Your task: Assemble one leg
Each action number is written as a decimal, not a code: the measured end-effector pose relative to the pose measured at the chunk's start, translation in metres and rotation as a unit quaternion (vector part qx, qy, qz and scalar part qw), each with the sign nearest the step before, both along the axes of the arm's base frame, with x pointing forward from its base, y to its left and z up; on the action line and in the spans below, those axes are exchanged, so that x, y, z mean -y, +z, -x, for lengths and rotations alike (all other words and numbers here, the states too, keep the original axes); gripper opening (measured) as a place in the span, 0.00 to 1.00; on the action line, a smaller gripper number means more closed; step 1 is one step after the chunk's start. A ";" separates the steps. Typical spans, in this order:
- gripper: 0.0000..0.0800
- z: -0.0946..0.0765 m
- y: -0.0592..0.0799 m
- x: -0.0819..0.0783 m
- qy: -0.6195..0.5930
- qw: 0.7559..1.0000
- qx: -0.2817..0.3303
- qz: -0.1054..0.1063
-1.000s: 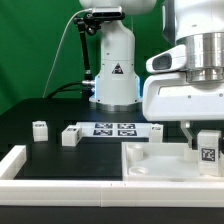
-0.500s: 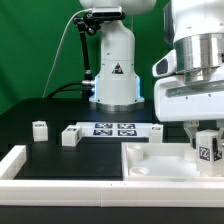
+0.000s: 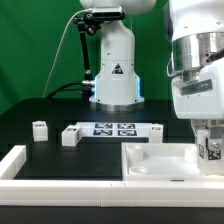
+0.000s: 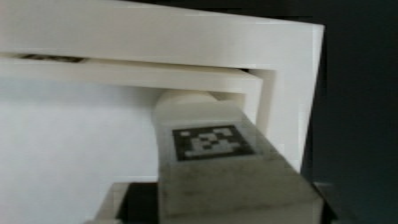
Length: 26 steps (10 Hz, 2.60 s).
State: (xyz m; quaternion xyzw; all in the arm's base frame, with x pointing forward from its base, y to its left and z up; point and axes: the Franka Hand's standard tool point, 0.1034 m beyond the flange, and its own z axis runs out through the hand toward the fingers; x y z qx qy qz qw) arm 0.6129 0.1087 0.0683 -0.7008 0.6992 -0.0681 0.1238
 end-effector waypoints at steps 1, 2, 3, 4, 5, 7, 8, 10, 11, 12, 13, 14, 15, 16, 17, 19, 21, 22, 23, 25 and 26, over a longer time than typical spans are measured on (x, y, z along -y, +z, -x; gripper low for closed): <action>0.38 0.000 0.000 0.001 -0.021 1.000 -0.001 -0.008; 0.38 0.000 0.000 0.000 -0.068 0.997 -0.004 -0.025; 0.38 0.001 0.000 0.000 -0.095 0.995 -0.006 -0.034; 0.38 0.001 -0.001 0.000 -0.135 0.990 -0.010 -0.048; 0.38 0.002 -0.002 0.000 -0.142 0.988 -0.011 -0.050; 0.50 0.002 -0.002 -0.001 -0.146 0.988 -0.012 -0.052; 0.72 0.002 -0.002 -0.001 -0.126 0.991 -0.010 -0.046; 0.80 0.001 -0.001 0.002 -0.085 0.996 -0.005 -0.034; 0.81 0.000 -0.002 0.001 -0.002 1.000 -0.004 -0.011; 0.81 0.001 -0.002 -0.001 0.064 0.998 -0.004 0.008; 0.81 0.001 -0.002 -0.003 0.132 0.991 -0.003 0.027; 0.81 0.000 -0.001 -0.006 0.196 0.980 -0.006 0.042; 0.81 -0.001 0.000 -0.006 0.246 0.968 -0.003 0.056; 0.81 -0.001 0.000 -0.007 0.290 0.955 -0.004 0.065; 0.81 0.000 0.000 -0.009 0.367 0.927 -0.007 0.083; 0.81 0.002 0.000 -0.014 0.475 0.874 -0.018 0.105; 0.81 0.001 -0.001 -0.010 0.550 0.826 -0.017 0.123; 0.76 0.002 -0.001 -0.010 0.549 0.826 -0.018 0.122; 0.76 0.002 -0.001 -0.010 0.549 0.827 -0.018 0.122; 0.54 0.002 -0.001 -0.010 0.549 0.827 -0.018 0.122; 0.36 0.002 -0.001 -0.010 0.545 0.830 -0.018 0.121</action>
Offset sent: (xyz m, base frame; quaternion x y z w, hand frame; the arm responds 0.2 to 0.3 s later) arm 0.0004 -0.0019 0.0003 0.0032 -0.0006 0.2267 0.9740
